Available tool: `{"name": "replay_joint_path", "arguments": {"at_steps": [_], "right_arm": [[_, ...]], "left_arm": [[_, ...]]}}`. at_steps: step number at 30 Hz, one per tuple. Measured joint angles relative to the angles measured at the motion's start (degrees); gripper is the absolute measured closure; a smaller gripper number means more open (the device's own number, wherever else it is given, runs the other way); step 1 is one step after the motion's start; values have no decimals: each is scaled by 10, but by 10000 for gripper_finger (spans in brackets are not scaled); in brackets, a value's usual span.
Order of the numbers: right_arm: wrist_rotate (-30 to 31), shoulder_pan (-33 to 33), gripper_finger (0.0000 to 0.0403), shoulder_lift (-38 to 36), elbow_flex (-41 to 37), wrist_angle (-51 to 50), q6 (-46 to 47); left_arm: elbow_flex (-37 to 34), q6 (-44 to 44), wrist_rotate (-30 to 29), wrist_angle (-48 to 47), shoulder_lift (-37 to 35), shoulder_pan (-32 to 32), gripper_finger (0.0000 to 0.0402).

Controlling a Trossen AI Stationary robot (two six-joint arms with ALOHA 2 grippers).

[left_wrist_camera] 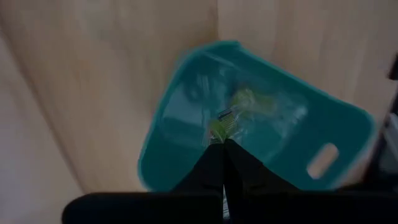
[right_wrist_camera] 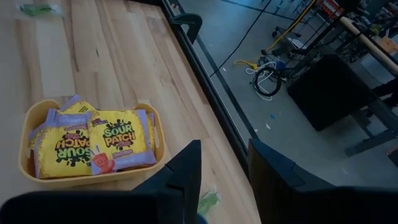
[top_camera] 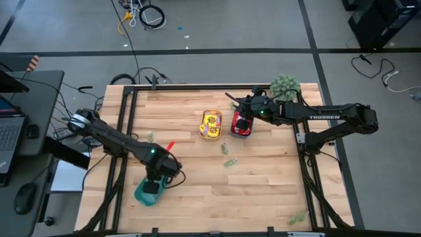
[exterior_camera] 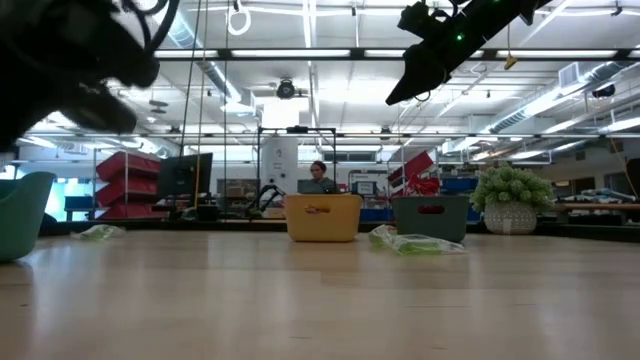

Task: Sort candy
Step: Put the green gummy into the green bin

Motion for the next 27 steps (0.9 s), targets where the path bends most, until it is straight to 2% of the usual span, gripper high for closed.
{"name": "replay_joint_path", "arguments": {"at_steps": [5, 13, 21, 27], "right_arm": [[0, 0, 285, 0, 0, 0, 0], [0, -1, 288, 0, 0, 0, 0], [0, -1, 289, 0, 0, 0, 2], [0, -1, 288, 0, 0, 0, 1]], "left_arm": [[-64, -11, -31, 81, 0, 8, 401], [-101, -7, -157, 127, 0, 77, 401], [-101, 71, -318, 223, 0, 189, 401], [-101, 186, -338, 358, 0, 301, 401]]}}
